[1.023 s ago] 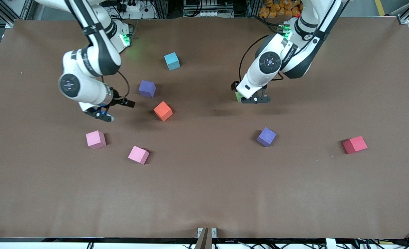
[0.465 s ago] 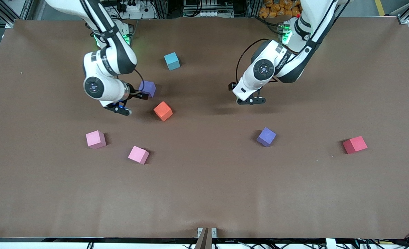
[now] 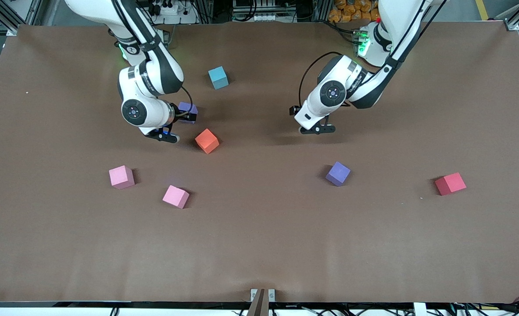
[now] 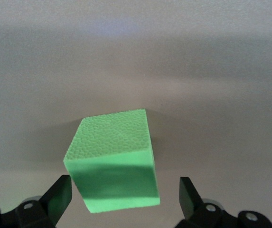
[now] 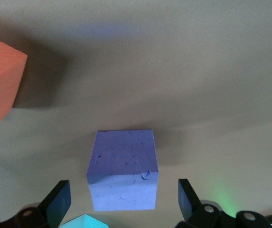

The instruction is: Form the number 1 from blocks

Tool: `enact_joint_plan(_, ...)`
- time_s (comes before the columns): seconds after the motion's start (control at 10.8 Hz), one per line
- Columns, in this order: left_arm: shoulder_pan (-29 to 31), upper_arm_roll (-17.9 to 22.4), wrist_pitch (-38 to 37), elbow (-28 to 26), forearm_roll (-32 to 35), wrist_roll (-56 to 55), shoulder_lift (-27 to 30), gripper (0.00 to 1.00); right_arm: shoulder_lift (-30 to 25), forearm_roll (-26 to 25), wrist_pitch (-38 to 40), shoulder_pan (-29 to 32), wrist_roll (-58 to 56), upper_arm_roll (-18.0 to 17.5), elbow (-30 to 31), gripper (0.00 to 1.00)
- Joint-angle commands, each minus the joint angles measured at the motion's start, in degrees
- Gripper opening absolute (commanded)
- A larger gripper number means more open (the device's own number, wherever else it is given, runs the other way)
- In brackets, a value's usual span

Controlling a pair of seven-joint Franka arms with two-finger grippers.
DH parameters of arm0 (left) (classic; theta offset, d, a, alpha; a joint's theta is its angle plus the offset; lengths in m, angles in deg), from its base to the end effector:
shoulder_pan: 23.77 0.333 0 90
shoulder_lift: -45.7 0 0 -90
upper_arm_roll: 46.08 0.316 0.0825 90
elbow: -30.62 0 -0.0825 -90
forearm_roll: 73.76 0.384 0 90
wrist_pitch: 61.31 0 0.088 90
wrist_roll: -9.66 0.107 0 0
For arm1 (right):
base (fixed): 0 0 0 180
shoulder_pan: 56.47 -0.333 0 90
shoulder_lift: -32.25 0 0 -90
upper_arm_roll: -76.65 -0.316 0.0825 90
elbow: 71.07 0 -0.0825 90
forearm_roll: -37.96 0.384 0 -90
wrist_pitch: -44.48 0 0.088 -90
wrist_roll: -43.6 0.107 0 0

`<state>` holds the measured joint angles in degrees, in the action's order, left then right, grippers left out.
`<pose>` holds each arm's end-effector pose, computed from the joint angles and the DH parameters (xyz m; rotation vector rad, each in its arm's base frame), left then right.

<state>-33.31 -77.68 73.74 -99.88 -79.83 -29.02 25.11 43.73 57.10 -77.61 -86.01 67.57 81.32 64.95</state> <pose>0.3762 -0.3430 0.2040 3.0511 0.0739 -0.5271 0.4075 0.2035 0.2137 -3.0072 0.3447 0.7546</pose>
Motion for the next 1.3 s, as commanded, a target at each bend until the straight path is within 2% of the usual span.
enact_joint_plan(0.0,-1.0,1.5,1.0,-0.2,3.4,-1.3,-1.2,0.73,0.5,1.5,-0.9,-1.0,-1.5,0.1,0.8,1.00)
enact_joint_plan(0.19,-2.1,2.2,1.0,-0.2,4.7,-1.6,-1.1,0.00,2.0,1.6,-2.2,-1.8,-1.6,0.1,0.8,1.00)
enact_joint_plan(0.56,-9.3,1.5,0.7,4.0,4.3,-10.5,-0.7,0.00,3.5,1.9,-2.4,-2.0,-3.1,0.0,1.1,0.99)
enact_joint_plan(0.65,-12.3,1.5,0.7,5.6,4.0,-13.0,-1.1,0.00,3.6,2.9,-2.4,-2.0,-3.2,-0.4,1.1,0.90)
enact_joint_plan(0.74,-15.0,1.5,0.7,6.8,4.0,-15.3,-1.6,0.00,3.6,4.5,-2.4,-1.9,-3.4,-1.1,1.1,0.68)
enact_joint_plan(0.84,-17.0,1.2,0.7,8.2,3.7,-17.4,-2.6,0.00,3.6,5.4,-2.4,-2.0,-3.5,-1.2,1.1,0.54)
enact_joint_plan(0.93,-19.4,1.2,0.7,9.2,2.9,-18.6,-3.8,0.00,3.6,5.5,-2.4,-1.9,-3.5,-1.1,1.0,0.50)
enact_joint_plan(1.21,-24.4,1.6,0.7,14.9,1.9,-21.6,-9.3,0.00,3.5,5.5,-2.3,-1.2,-5.9,-1.0,1.1,0.51)
